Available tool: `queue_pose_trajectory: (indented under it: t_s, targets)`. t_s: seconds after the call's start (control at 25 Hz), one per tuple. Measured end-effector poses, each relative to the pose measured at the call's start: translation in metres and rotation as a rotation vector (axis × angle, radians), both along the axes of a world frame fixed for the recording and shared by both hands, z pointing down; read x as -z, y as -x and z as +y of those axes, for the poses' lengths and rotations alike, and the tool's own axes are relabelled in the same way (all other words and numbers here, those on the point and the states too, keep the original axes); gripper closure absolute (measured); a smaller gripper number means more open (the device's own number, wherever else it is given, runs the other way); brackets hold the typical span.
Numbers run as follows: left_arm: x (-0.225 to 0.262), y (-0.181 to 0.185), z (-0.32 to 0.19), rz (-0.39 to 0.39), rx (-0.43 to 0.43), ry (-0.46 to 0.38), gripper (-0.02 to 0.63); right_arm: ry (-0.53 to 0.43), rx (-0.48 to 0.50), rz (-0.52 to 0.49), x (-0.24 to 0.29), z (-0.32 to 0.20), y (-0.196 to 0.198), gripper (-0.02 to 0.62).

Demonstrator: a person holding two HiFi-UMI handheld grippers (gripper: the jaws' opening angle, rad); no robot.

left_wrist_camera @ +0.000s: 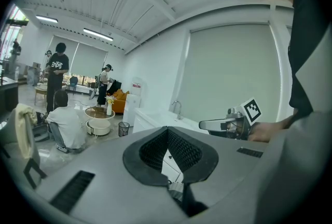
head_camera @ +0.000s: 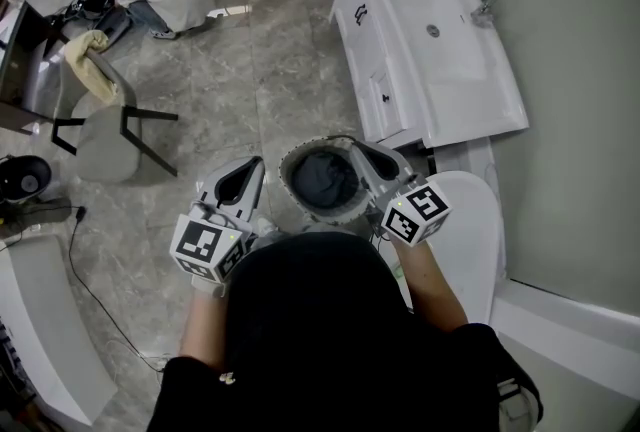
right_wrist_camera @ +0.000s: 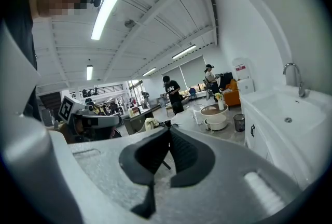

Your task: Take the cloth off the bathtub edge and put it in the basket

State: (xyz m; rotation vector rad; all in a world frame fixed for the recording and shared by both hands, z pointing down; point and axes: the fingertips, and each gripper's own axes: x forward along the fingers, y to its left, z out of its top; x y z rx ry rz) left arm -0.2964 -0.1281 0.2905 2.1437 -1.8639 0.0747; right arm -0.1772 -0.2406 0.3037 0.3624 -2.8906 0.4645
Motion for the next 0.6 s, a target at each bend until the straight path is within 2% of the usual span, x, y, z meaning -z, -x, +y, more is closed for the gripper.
queue_pose_trajectory:
  t_s: [0.6]
  targets:
    - [0.0011,-0.0075,0.0074,0.0,0.003,0.01,0.592,0.024,-0.005,0.005,-0.0059,0.0054,-0.0088,0.598]
